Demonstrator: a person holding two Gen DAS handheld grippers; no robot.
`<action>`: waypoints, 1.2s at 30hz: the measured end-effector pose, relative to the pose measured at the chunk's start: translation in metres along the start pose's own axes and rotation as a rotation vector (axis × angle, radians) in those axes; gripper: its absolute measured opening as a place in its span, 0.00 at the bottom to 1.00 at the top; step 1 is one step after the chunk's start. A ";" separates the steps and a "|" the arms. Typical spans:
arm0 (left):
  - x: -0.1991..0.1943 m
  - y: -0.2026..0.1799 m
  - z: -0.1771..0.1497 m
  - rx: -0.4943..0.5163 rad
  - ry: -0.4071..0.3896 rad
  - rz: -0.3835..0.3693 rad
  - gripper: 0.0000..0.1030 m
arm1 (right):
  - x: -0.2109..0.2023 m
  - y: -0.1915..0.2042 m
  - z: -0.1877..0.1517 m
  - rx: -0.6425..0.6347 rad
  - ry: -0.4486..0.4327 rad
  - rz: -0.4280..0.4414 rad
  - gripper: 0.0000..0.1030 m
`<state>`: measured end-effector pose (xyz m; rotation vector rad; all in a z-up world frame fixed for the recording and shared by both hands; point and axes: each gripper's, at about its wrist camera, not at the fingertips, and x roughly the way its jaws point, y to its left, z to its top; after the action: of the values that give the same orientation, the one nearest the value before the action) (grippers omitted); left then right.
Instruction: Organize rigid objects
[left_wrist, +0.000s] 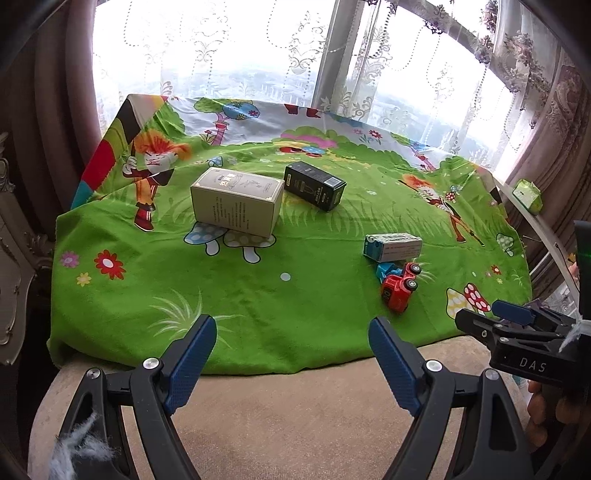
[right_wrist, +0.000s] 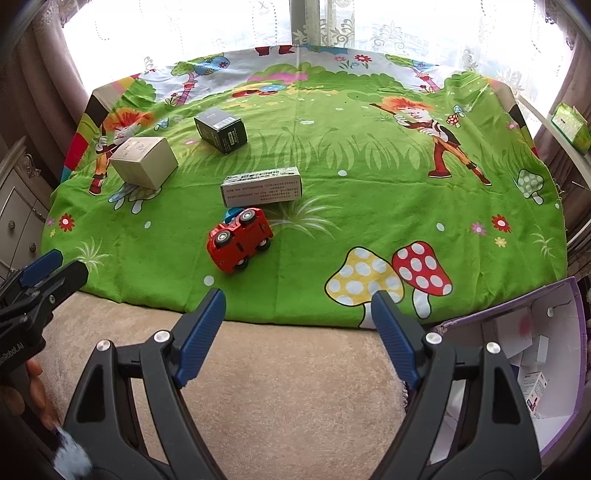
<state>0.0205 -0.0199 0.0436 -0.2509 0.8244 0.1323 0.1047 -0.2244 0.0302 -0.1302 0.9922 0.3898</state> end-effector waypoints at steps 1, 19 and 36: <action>0.000 0.001 -0.001 0.000 0.003 0.003 0.83 | -0.001 0.001 0.000 0.001 -0.003 0.003 0.81; 0.006 0.021 0.012 -0.046 -0.016 0.002 0.83 | 0.001 0.026 0.007 -0.031 -0.032 0.021 0.81; 0.073 0.037 0.078 0.052 0.011 -0.003 1.00 | 0.066 0.038 0.039 -0.066 0.097 0.037 0.85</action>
<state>0.1174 0.0384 0.0339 -0.2044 0.8374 0.1072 0.1529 -0.1607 -0.0010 -0.1916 1.0786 0.4535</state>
